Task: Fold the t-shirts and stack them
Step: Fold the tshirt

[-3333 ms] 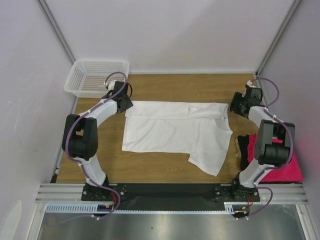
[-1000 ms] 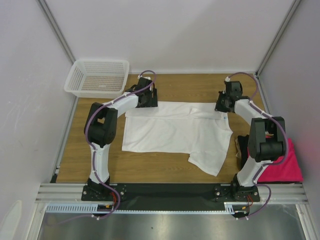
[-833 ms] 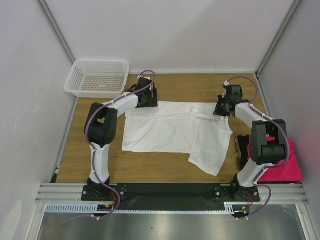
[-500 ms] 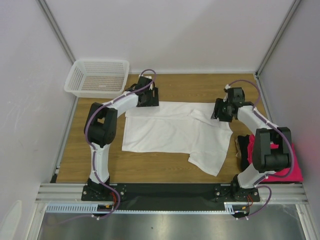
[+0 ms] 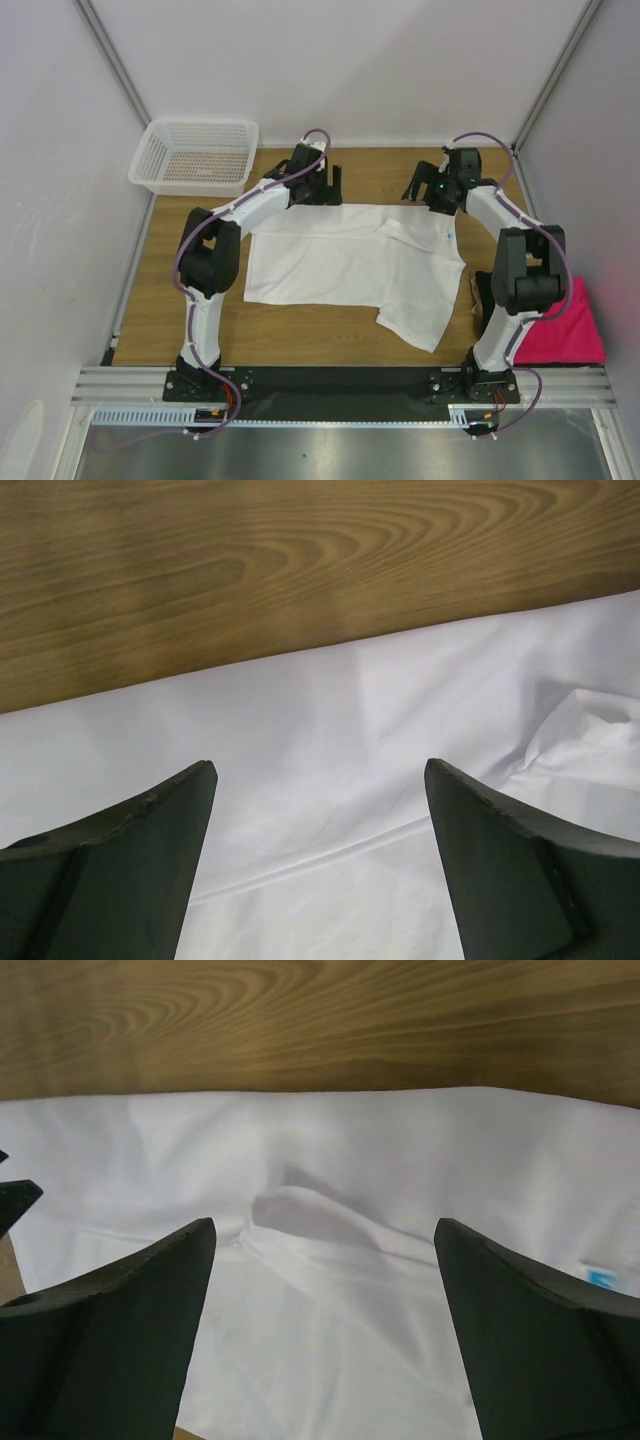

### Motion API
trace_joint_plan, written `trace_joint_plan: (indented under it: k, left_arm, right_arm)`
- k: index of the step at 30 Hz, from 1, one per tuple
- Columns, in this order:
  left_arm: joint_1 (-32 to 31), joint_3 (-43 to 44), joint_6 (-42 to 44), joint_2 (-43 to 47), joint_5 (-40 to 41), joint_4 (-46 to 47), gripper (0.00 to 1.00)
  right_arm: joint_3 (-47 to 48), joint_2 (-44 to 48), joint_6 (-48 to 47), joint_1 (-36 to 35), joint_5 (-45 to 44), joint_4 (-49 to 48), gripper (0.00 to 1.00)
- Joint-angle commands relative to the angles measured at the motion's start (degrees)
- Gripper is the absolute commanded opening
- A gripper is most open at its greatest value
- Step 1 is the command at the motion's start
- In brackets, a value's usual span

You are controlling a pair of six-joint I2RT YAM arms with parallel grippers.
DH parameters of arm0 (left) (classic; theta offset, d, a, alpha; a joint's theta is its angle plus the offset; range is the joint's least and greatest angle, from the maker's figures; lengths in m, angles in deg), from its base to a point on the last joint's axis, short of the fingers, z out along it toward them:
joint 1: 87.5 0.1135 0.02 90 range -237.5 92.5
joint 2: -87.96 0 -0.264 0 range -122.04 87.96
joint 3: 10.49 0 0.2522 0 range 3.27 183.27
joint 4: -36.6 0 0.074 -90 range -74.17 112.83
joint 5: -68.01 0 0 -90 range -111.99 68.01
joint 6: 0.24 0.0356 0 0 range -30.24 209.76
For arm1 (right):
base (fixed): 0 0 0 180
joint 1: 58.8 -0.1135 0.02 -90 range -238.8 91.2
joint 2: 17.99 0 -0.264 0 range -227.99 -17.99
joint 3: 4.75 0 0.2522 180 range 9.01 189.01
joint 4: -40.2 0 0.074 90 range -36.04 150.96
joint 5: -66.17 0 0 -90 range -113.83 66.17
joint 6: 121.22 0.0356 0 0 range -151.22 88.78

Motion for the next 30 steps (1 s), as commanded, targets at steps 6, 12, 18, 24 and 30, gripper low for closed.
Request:
trace_joint_plan:
  k: [6,12,18,24,30]
  left_arm:
    - [0.3,0.1,-4.2,-0.3,-2.1,3.8,0.92]
    - [0.3,-3.9,-12.2,-0.9,-11.7,14.4,0.91]
    - [0.1,-6.9,-24.0,-3.5,-18.3,29.5,0.91]
    - [-2.0,-6.9,-30.6,-6.7,-20.7,39.7,0.91]
    - [-3.6,-6.2,-36.1,-12.0,-21.6,47.3,0.90]
  right_arm:
    - [3.6,-8.6,-0.4,-3.1,7.9,-5.5,0.98]
    - [4.3,-10.9,0.1,-4.8,9.2,-6.8,0.91]
    - [4.0,-11.1,-1.7,-5.5,9.0,-5.5,0.82]
    - [0.7,-9.0,-3.9,-6.1,5.4,-5.5,0.72]
    - [-2.1,-8.4,-3.6,-6.4,5.2,-7.2,0.50]
